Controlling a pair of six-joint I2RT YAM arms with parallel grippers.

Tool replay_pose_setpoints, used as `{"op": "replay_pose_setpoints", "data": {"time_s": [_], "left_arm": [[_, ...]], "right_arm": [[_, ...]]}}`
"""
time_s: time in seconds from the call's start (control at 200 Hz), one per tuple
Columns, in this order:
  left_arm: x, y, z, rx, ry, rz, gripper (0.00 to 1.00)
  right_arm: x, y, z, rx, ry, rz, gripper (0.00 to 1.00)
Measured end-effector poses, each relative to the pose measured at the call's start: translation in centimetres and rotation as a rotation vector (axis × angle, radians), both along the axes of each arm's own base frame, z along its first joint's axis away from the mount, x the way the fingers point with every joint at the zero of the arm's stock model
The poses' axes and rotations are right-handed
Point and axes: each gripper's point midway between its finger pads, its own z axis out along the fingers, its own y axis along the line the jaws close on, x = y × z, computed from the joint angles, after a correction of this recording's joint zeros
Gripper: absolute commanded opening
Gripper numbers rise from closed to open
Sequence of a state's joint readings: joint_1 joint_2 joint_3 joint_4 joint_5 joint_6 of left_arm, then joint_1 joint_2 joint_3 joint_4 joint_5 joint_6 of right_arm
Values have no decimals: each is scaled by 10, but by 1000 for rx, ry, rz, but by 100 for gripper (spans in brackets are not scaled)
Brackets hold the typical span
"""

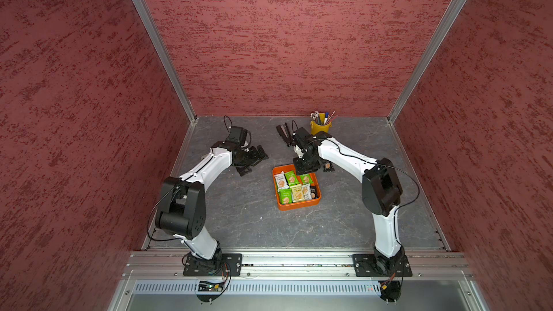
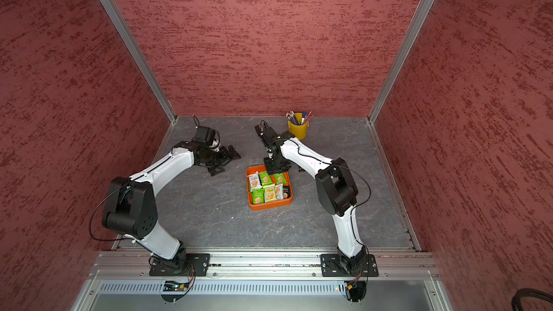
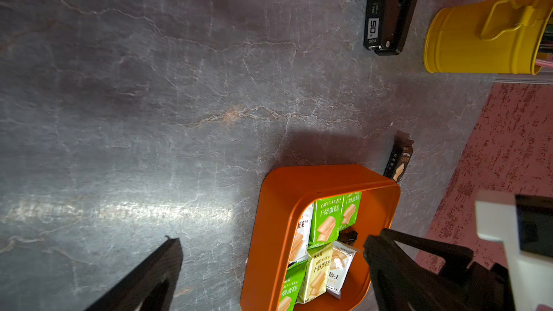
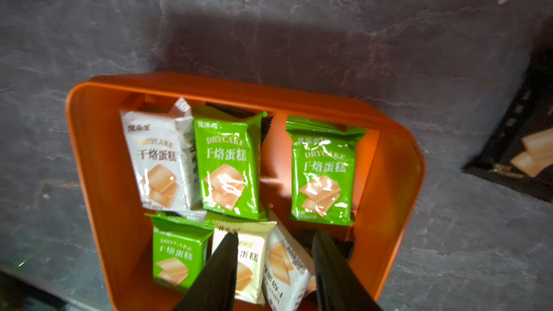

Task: Take the cookies out of the storage box
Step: Pick up the cookie from the storage box.

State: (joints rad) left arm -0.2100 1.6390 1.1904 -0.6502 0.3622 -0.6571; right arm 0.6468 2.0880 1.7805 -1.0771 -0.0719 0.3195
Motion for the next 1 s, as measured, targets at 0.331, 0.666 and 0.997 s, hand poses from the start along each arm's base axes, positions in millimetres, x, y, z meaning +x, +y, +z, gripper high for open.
{"op": "replay_pose_setpoints", "data": {"time_s": [0.331,0.666,0.997], "left_arm": [[4,17,0,10,-21,-17,100],[2,21,-5,8,-12,-20,100],[0,27,-7,10,-5,-6,100]], "right_arm": [[11,-10,-14,-141,-21,-53,54],[14,-17,-36,-213,7,-50,59],[19,-20,-54,-263,16,-51,60]]}}
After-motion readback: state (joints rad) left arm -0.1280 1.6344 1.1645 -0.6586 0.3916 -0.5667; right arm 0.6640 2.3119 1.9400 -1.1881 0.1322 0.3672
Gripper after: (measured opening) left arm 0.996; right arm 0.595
